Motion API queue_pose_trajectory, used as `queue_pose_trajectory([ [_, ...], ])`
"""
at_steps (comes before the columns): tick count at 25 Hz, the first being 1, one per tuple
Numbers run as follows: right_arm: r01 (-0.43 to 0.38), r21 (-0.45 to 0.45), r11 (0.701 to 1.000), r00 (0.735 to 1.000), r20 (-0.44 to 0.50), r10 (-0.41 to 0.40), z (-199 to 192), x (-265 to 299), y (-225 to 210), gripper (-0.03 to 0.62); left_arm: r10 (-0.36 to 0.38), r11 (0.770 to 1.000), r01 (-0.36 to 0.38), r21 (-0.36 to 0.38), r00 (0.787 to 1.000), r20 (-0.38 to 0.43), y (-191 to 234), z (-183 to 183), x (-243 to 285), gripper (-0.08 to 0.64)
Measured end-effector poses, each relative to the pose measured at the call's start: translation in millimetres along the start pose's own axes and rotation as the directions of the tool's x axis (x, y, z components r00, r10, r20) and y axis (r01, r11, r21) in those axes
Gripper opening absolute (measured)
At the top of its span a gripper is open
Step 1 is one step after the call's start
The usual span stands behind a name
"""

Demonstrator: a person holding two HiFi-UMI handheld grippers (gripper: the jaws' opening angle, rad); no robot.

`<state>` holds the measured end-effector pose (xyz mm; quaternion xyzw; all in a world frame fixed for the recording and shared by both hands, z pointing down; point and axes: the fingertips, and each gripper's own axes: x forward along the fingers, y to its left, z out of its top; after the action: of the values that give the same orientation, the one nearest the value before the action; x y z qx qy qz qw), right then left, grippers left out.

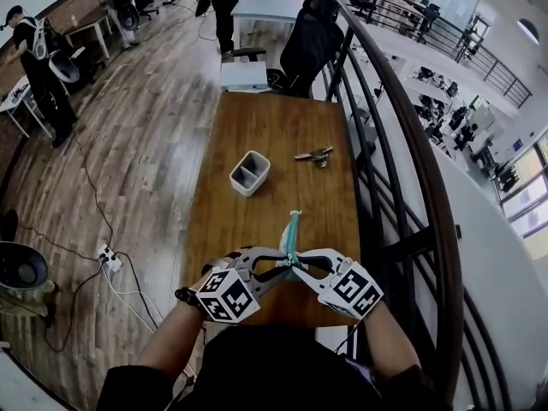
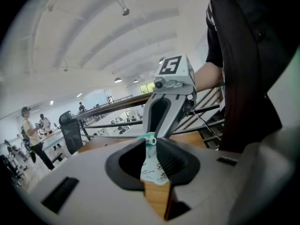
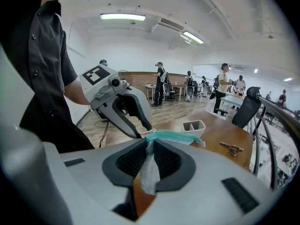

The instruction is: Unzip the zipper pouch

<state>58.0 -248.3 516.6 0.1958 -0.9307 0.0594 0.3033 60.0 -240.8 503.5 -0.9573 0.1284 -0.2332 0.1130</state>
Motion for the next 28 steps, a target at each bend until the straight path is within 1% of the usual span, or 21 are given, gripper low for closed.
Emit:
queue_pose_trajectory([
  [3,-0.003,-0.003,1.0,1.0,-0.009,0.003,-1,2,1,0.048,-0.022,1.0,0.022,-0.012,1.0,-0.005,1,-1,-1,0.071],
  [6,0.004,0.005,1.0,1.0,-0.008,-0.004,-2,2,-2,0.048,-0.016,1.0,0.016,-0.007,1.0,-0.006,2,0,-2,0.049],
  [13,0.007,0.001,1.0,1.0,-0.015,-0.007,-6,2,0,0.048,0.017,0.997,-0.015,-0.078,0.999,0.028,10,-1,-8,0.041],
  [16,0.009,0.0,1.0,1.0,-0.02,-0.009,-8,1,3,0.048,0.003,0.995,0.001,-0.102,0.999,0.036,9,-2,-8,0.041],
  [21,0.0,-0.021,1.0,0.999,-0.035,-0.001,-9,4,7,0.048,0.011,0.996,-0.009,-0.085,1.0,0.02,12,-5,-5,0.041],
  [24,0.003,-0.021,1.0,0.999,-0.038,-0.004,-9,4,6,0.048,-0.005,0.996,0.007,-0.094,1.0,0.023,13,-3,-3,0.034],
  [28,0.006,-0.026,1.0,0.999,-0.045,-0.007,-13,2,5,0.048,-0.058,0.993,0.06,-0.101,0.998,0.016,5,-2,-1,0.021],
])
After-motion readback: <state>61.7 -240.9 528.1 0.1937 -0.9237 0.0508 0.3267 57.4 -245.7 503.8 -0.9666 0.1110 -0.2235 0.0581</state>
